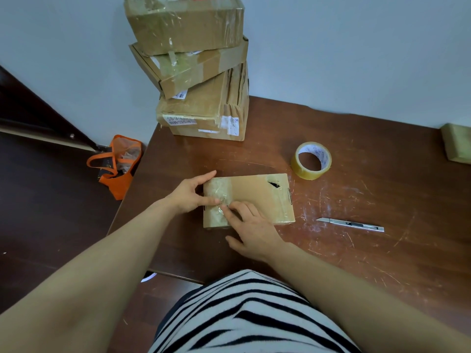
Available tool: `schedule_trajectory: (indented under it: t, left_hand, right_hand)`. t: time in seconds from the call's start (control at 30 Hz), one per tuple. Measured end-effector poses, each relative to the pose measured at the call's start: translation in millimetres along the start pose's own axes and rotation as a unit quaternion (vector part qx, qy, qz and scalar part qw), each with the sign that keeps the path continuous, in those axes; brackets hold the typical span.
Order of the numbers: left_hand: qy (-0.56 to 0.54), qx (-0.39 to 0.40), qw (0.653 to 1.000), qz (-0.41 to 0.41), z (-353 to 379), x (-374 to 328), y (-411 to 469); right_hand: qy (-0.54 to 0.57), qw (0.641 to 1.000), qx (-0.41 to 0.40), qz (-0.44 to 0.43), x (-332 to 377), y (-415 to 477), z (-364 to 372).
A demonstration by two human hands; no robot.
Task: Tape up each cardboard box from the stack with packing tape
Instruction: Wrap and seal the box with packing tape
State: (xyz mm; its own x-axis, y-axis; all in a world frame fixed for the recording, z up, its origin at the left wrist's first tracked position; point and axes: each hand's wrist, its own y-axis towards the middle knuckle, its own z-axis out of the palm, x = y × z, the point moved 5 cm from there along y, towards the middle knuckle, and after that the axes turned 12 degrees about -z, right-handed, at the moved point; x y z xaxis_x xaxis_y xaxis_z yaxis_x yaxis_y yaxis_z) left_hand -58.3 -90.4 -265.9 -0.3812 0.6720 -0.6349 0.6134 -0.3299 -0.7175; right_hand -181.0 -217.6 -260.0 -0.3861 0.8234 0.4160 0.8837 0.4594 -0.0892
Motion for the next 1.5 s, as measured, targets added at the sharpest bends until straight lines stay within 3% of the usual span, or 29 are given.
schedule_trajectory:
  t: [0.13, 0.23, 0.4, 0.6, 1.5]
  left_hand:
    - [-0.007, 0.033, 0.999, -0.023, -1, 3, 1]
    - [-0.025, 0.03, 0.999, -0.02, 0, 5, 1]
    - [-0.03, 0.019, 0.999, -0.016, 0, 4, 2]
    - [-0.014, 0.018, 1.0, -0.02, 1, 4, 2]
    - [-0.007, 0.002, 1.0, -0.018, 6, 0, 0]
  right_hand:
    - [0.047, 0.997, -0.054, 0.007, -1, -1, -4]
    - [0.108, 0.985, -0.11, 0.079, -9, 11, -13]
    - [0.13, 0.984, -0.045, 0.115, -15, 41, -20]
    - [0.21, 0.959, -0.067, 0.177, -22, 50, -22]
    - [0.204, 0.965, -0.053, 0.153, -27, 50, -24]
